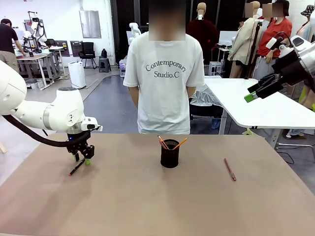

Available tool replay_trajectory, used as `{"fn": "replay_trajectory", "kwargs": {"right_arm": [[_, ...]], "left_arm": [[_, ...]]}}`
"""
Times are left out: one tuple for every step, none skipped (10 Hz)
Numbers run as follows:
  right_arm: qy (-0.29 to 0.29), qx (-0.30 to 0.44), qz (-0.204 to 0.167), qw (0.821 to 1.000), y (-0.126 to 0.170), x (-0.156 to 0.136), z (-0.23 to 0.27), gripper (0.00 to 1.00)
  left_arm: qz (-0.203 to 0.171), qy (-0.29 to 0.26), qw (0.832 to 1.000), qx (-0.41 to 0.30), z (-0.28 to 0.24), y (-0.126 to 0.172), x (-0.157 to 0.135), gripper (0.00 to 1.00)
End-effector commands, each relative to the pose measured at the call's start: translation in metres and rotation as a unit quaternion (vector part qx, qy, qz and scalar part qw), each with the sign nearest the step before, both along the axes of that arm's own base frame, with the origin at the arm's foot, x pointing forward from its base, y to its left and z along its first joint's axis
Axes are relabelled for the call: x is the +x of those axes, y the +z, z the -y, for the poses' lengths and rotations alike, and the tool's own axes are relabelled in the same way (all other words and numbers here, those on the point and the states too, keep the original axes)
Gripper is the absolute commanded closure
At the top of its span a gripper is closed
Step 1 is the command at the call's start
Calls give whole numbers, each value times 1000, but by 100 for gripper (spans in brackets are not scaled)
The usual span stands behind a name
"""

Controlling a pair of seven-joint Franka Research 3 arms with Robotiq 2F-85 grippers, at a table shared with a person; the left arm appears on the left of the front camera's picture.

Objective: Place the pens into the pen holder.
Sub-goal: Pick up a writing instrument from the table and place it into the Pen holder.

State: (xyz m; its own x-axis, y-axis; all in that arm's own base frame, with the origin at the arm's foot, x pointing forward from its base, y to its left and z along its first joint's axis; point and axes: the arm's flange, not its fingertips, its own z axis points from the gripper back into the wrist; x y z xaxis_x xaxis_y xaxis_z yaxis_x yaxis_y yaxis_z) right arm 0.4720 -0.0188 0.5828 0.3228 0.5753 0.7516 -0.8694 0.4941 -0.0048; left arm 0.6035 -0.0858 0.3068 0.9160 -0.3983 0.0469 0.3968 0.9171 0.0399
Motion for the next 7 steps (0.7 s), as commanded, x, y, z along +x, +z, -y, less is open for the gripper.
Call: {"fn": "replay_trajectory", "kwargs": {"right_arm": [[-1,0,3,1000,3,1,-1,0],[-1,0,3,1000,3,1,-1,0],[-1,0,3,1000,3,1,-1,0],[-1,0,3,1000,3,1,-1,0],[-1,0,3,1000,3,1,-1,0],[-1,0,3,1000,3,1,-1,0],[-1,0,3,1000,3,1,-1,0]], "left_arm": [[4,13,1000,5,2,1,0,88],[3,13,1000,7,1,1,0,100],[4,14,1000,7,1,1,-1,100],[5,13,1000,7,1,2,-3,100],[4,5,1000,2,2,2,-4,100],[-5,-10,1000,-26,4,5,-8,100],[-9,-26,997,-67,7,11,-12,100]]}}
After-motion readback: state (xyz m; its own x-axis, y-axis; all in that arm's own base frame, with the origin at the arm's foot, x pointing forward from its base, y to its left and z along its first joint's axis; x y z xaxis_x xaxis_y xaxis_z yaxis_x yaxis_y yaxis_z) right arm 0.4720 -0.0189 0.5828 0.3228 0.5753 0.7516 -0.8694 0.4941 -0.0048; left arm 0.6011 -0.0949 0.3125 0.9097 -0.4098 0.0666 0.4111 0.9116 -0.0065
